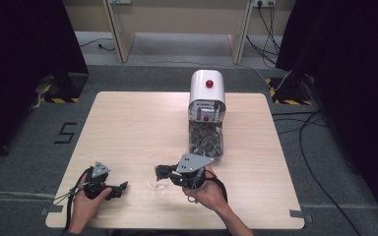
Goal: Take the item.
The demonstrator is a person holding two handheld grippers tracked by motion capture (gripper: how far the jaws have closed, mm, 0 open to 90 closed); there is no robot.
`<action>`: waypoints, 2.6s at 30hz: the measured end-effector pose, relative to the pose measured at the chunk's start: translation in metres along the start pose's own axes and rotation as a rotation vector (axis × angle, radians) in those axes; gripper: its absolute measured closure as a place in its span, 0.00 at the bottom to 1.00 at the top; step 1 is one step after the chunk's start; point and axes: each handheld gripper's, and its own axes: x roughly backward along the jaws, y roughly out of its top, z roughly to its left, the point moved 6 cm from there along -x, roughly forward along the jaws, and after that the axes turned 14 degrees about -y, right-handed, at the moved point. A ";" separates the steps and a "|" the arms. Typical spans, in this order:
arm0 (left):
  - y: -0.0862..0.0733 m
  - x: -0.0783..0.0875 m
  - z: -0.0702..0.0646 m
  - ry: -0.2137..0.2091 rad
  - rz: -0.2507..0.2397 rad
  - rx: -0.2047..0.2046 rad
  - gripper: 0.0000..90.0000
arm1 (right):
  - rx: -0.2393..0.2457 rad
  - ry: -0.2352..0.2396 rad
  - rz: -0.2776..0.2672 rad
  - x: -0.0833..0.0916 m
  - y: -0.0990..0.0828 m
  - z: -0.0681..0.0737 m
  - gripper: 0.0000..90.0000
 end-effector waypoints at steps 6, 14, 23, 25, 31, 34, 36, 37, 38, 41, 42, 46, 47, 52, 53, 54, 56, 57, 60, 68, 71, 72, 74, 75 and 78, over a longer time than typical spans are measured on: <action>0.000 0.000 0.000 0.000 0.000 0.000 0.00 | 0.011 0.022 0.028 -0.008 -0.007 0.008 0.97; 0.000 0.000 0.000 0.000 0.000 0.000 0.00 | 0.015 0.026 0.055 -0.016 -0.015 0.010 0.97; 0.000 0.000 0.000 0.000 0.000 0.000 0.00 | 0.028 0.015 0.071 -0.021 -0.020 0.011 0.96; 0.000 0.000 0.000 0.000 0.000 0.000 0.00 | 0.023 0.021 0.075 -0.022 -0.022 0.012 0.95; 0.000 0.000 0.000 0.000 0.000 0.000 0.00 | 0.037 0.024 0.070 -0.022 -0.020 0.013 0.88; 0.000 0.000 0.000 0.000 0.000 0.000 0.00 | 0.037 0.022 0.065 -0.021 -0.018 0.013 0.83; 0.000 0.000 0.000 0.000 0.000 0.000 0.00 | 0.032 0.019 0.061 -0.019 -0.016 0.012 0.80; 0.000 0.000 0.000 0.000 0.000 0.000 0.00 | 0.031 0.014 0.058 -0.018 -0.015 0.011 0.78; 0.000 0.000 0.000 0.000 0.000 0.000 0.00 | 0.034 0.015 0.060 -0.017 -0.014 0.010 0.76; 0.000 0.000 0.000 0.000 0.000 0.000 0.00 | 0.033 0.002 0.059 -0.015 -0.012 0.008 0.73; 0.000 0.000 0.000 0.000 0.000 0.000 0.00 | 0.037 0.001 0.058 -0.014 -0.011 0.007 0.73; 0.000 0.000 0.000 0.000 0.000 0.000 0.00 | 0.025 -0.011 0.063 -0.013 -0.012 0.004 0.70; 0.000 0.000 0.000 0.000 0.000 0.000 0.00 | 0.022 -0.012 0.064 -0.013 -0.012 0.003 0.70; 0.000 0.000 0.000 0.000 0.000 0.000 0.00 | 0.011 -0.025 0.064 -0.010 -0.011 -0.003 0.68; 0.000 0.000 0.000 0.000 0.000 0.000 0.00 | 0.010 -0.029 0.062 -0.009 -0.011 -0.004 0.68; 0.000 0.000 0.000 0.000 0.000 0.000 0.00 | 0.010 -0.031 0.060 -0.009 -0.010 -0.005 0.68; 0.000 0.000 0.000 0.000 0.000 0.000 0.00 | 0.004 -0.037 0.061 -0.007 -0.010 -0.007 0.68; 0.000 0.000 0.000 0.000 0.000 0.000 0.00 | 0.001 -0.040 0.060 -0.007 -0.010 -0.008 0.68; 0.000 0.000 0.000 0.000 0.000 0.000 0.00 | -0.001 -0.044 0.060 -0.005 -0.010 -0.010 0.68; 0.000 0.000 0.000 0.000 0.000 0.000 0.00 | -0.012 -0.058 0.062 -0.002 -0.010 -0.015 0.68; 0.000 0.000 0.000 0.000 0.000 0.000 0.00 | -0.018 -0.065 0.060 -0.001 -0.009 -0.018 0.68; 0.000 0.000 0.000 0.000 0.001 0.000 0.00 | -0.022 -0.068 0.060 0.000 -0.009 -0.019 0.68; 0.000 0.000 0.000 0.000 0.000 0.000 0.00 | -0.028 -0.075 0.059 0.001 -0.009 -0.022 0.68; 0.000 0.000 0.000 0.000 0.000 0.000 0.00 | -0.029 -0.079 0.058 0.002 -0.009 -0.023 0.68; 0.000 0.000 0.000 0.000 0.000 0.000 0.00 | -0.035 -0.089 0.054 0.004 -0.009 -0.027 0.67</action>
